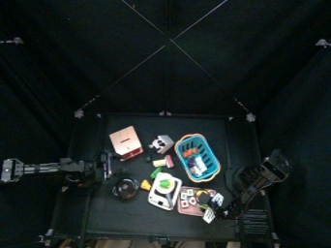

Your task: Place starfruit in pan

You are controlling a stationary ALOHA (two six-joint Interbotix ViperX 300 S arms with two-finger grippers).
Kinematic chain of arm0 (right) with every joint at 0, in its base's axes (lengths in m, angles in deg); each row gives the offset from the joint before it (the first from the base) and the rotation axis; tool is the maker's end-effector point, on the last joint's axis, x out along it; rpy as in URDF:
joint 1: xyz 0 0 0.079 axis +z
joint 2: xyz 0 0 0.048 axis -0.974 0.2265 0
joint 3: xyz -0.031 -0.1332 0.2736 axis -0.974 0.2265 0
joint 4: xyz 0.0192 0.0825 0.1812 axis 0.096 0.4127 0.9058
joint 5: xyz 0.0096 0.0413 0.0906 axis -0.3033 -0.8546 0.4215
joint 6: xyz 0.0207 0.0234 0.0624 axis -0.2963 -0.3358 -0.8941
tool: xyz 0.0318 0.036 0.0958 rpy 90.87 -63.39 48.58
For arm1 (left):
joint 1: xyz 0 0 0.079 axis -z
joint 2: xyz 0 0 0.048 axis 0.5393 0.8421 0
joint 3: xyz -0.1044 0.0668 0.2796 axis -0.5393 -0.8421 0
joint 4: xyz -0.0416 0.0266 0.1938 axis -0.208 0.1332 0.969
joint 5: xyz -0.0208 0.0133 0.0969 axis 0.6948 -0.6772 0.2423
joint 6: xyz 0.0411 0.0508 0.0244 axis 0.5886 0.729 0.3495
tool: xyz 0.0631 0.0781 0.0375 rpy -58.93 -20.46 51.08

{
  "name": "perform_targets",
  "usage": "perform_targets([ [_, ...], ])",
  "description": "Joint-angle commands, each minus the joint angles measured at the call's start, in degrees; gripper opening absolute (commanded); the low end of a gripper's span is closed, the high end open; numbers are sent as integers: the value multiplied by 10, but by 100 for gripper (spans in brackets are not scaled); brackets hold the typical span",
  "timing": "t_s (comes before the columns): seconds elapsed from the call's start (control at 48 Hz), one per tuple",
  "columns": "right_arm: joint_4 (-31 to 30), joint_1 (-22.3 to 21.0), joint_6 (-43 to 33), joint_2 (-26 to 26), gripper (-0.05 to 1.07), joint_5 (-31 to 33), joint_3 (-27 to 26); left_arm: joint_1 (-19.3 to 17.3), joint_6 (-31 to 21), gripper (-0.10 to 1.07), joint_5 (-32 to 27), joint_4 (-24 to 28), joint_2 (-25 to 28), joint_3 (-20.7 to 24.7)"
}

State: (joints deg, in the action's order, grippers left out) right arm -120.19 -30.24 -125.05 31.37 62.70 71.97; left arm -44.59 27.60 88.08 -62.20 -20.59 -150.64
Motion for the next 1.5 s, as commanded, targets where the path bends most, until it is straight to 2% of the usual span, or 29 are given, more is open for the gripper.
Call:
perform_targets([
  [0.0, -6, -6, 1, -14, 76, -2, -4, 1, -1, 98, 3, -1, 3, 7],
  [0.25, -70, -38, 1, -18, 76, -11, -36, 1, 0, 98, 3, -1, 3, 6],
  [0.5, -161, -116, 1, -11, 76, -57, -79, 1, 1, 98, 3, -1, 3, 7],
  [0.729, -247, -226, 1, 44, 76, -164, -122, 1, 1, 98, 3, -1, 3, 6],
  [0.917, -312, -285, 0, 98, 76, -263, -160, 1, 1, 98, 3, -1, 3, 5],
  [1.104, -335, -311, 0, 125, 76, -279, -177, 1, 1, 98, -2, -1, 3, 4],
  [1.479, -340, -322, -2, 142, 77, -284, -178, 1, 2, 98, -4, -1, 3, 4],
])
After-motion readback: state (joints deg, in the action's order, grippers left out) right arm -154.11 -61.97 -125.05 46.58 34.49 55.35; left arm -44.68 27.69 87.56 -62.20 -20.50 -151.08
